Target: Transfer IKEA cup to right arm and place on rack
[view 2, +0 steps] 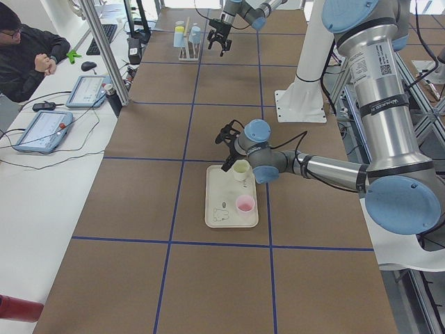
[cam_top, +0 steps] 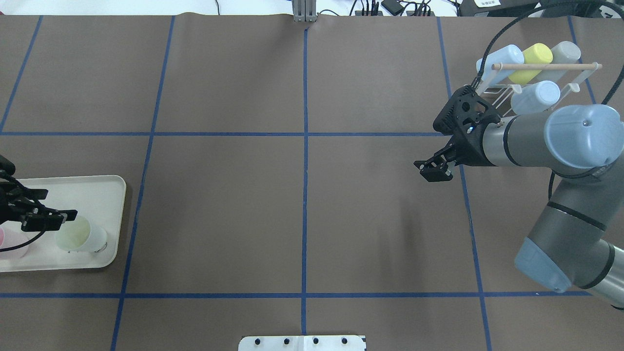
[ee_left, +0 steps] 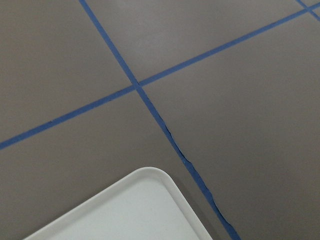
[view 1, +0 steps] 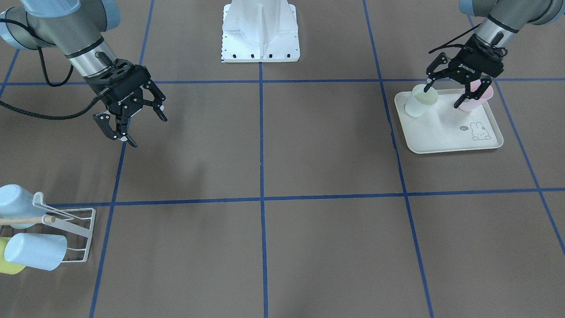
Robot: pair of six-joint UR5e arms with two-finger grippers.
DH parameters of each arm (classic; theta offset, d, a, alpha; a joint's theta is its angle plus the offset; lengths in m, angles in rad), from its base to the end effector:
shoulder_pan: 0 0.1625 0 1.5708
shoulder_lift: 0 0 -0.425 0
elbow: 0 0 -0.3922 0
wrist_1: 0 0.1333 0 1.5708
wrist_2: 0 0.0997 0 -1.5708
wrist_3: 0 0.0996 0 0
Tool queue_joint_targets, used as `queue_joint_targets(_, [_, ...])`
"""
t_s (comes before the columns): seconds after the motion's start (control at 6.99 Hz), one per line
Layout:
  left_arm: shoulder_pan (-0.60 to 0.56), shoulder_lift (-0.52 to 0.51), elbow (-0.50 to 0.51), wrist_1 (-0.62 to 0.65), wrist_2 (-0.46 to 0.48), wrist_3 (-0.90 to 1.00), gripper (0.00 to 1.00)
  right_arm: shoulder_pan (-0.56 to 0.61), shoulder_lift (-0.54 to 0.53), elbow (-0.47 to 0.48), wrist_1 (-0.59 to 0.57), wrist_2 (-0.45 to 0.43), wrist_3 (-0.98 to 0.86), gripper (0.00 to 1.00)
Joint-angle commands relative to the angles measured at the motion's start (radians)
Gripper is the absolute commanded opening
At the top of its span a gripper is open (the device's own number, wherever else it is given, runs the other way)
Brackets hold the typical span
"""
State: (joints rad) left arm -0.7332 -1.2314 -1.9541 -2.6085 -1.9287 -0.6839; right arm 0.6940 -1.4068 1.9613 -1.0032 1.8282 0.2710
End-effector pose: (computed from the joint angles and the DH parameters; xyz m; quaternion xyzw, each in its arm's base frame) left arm 0.2161 -0.3271 0.5019 0.2617 0.4598 0.1561 0.8341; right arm -0.3406 -0.4238 0.3272 0.3841 -0.3777 -0.3157 0.7811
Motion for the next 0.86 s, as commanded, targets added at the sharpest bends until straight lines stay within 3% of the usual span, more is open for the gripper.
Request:
queue_joint_targets(0.0, [0.026,0.039,0.009,-0.002,0.007,-0.013,1.0,-0.002,0.0,-0.005,0.002,0.011,0.002,1.0])
queue_joint_targets(0.29, [0.035,0.032,0.024,-0.002,0.022,-0.013,0.96,-0.002,0.002,-0.007,0.002,0.011,0.002,1.0])
queue_joint_targets(0.72, [0.041,0.001,0.055,-0.002,0.022,-0.011,0.74,-0.002,0.0,-0.007,0.002,0.013,-0.012,1.0])
